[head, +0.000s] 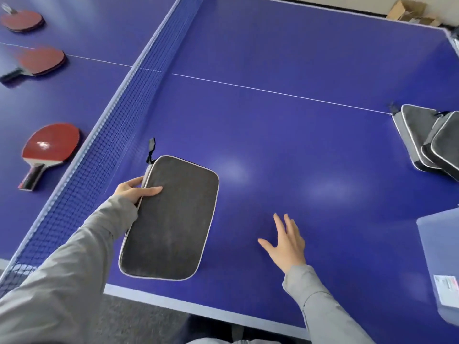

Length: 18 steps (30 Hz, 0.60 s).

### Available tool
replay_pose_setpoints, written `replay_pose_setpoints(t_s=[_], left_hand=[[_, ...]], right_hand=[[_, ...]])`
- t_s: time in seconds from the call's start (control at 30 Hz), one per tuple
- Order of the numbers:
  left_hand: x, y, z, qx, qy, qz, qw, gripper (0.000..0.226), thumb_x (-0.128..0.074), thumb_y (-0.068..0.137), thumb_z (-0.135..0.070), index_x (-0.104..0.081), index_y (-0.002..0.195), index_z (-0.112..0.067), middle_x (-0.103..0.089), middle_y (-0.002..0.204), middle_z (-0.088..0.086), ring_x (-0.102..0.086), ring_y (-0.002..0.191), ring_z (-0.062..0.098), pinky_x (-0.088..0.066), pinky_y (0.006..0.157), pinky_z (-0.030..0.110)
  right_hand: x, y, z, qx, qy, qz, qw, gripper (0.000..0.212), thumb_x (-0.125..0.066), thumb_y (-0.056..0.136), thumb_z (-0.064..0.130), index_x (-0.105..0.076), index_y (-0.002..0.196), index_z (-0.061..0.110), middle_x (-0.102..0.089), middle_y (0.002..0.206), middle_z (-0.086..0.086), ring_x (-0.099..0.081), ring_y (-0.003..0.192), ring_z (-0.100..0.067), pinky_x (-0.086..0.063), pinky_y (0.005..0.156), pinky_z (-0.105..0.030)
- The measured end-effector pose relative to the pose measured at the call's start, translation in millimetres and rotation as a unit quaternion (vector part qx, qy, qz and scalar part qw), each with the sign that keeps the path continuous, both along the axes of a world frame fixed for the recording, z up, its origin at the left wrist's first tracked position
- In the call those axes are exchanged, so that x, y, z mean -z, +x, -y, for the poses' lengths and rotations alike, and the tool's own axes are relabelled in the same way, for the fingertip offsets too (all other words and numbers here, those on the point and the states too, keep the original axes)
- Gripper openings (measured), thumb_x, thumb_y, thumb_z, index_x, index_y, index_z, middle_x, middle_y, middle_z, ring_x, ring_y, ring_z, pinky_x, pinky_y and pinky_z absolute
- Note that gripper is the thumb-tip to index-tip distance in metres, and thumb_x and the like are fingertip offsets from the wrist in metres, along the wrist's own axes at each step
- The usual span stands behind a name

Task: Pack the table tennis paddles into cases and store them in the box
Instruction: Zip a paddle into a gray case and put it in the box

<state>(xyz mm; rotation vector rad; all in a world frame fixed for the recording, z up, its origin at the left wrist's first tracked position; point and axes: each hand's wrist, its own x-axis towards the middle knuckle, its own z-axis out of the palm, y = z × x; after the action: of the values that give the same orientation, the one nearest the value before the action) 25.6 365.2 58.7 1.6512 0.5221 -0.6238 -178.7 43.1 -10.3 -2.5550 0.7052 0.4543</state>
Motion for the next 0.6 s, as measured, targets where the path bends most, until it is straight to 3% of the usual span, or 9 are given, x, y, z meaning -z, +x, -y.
replay_pose_setpoints(t_s=[0.3, 0.5, 0.6], left_hand=[[39.3, 34.0, -40.5, 0.018, -0.002, -0.052, 0.999, 0.030, -0.080, 0.066, -0.013, -0.072, 0.094, -0.018, -0.075, 0.074, 0.003, -0.071, 0.059, 0.019, -0.055, 0.050, 0.027], [52.2, 42.4, -51.7, 0.011, 0.023, -0.016, 1.000, 0.032, -0.082, 0.065, -0.016, -0.073, 0.095, -0.014, -0.072, 0.083, 0.007, -0.067, 0.060, 0.016, -0.054, 0.054, 0.023], [58.6, 42.7, -53.0, 0.020, 0.053, 0.015, 0.998, 0.027, -0.085, 0.062, -0.023, -0.074, 0.086, -0.019, -0.073, 0.082, 0.002, -0.067, 0.066, 0.019, -0.052, 0.059, 0.024]], right_hand=[[15.2, -5.6, -9.9, 0.017, -0.067, -0.054, 0.996, 0.083, -0.053, 0.086, 0.058, -0.011, 0.150, 0.028, 0.001, 0.160, -0.004, 0.003, 0.147, -0.022, -0.026, 0.113, -0.042], [17.1, -5.3, -12.9, 0.001, -0.099, -0.073, 0.992, 0.086, -0.054, 0.084, 0.060, -0.010, 0.151, 0.027, 0.003, 0.160, -0.005, 0.004, 0.147, -0.023, -0.027, 0.113, -0.042], [16.9, -5.3, -13.1, 0.002, -0.099, -0.075, 0.992, 0.086, -0.054, 0.084, 0.059, -0.010, 0.151, 0.028, 0.004, 0.160, -0.005, 0.004, 0.147, -0.023, -0.027, 0.113, -0.042]])
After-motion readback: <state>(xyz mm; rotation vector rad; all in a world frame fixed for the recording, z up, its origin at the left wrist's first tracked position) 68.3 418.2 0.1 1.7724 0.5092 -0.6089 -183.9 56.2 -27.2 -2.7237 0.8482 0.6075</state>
